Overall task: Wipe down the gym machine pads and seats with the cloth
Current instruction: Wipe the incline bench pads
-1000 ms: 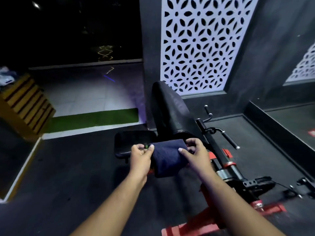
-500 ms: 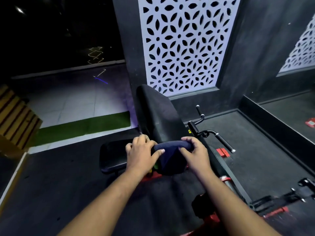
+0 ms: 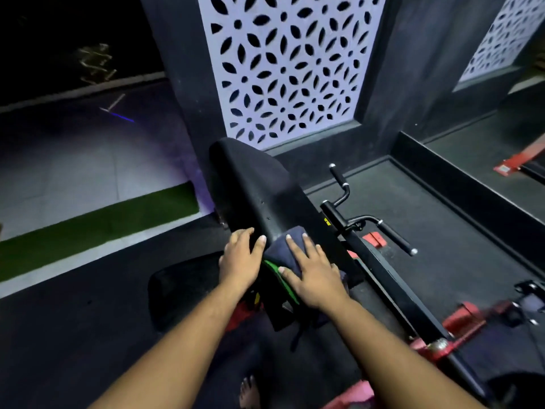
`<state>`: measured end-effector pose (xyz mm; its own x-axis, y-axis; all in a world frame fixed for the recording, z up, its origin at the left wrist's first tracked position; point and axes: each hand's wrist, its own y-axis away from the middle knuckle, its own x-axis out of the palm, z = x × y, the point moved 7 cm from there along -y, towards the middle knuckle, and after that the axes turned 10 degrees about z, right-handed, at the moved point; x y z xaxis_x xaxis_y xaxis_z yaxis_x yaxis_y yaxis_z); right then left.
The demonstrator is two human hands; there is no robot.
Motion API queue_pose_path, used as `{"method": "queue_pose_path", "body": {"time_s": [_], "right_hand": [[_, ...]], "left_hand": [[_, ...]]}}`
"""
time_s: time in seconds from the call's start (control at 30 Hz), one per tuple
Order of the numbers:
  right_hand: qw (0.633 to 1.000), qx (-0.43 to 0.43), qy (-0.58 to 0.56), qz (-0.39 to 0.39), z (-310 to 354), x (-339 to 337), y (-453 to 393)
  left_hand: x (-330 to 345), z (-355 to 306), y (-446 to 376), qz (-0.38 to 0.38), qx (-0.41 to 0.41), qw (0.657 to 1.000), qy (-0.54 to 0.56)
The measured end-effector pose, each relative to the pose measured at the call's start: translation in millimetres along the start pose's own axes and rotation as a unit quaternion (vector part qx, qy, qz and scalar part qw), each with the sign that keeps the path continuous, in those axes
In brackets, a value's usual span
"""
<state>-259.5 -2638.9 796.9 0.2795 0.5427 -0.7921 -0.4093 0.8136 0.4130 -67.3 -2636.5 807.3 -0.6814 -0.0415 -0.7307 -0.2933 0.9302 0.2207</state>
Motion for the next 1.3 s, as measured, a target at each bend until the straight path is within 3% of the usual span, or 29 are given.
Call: {"method": "queue_pose_path", "body": {"time_s": [0.4,0.7,1.03,1.2,1.3], "right_hand": [[0.999,0.041,0.011,-0.008,66.3,-31.2,-111.8],[0.999,0.038,-0.018,0.010,85.1,-56.6,-188.2],[0.996,-0.055,-0.070,0.019,108.1,-98.2,-305.9],[0.987,-0.103,-0.111,-0.049,119.6,-129.2,-346.7],[0.988,-0.123,-0.095,0.011,106.6,-115.1,-328.9]], "left_hand": [[-15.4,26.2,-79.5,0.069,0.021,0.991,0.111],[-36.0,24.6,-150.1,0.053,0.015,0.988,0.142],[-62.2,6.9,-229.3,-0.038,-0.027,0.991,0.122],[-65.3,6.5,-251.1,-0.040,-0.046,0.993,0.100],[-65.2,3.4,-256.0,-0.039,-0.050,0.989,0.131]]}}
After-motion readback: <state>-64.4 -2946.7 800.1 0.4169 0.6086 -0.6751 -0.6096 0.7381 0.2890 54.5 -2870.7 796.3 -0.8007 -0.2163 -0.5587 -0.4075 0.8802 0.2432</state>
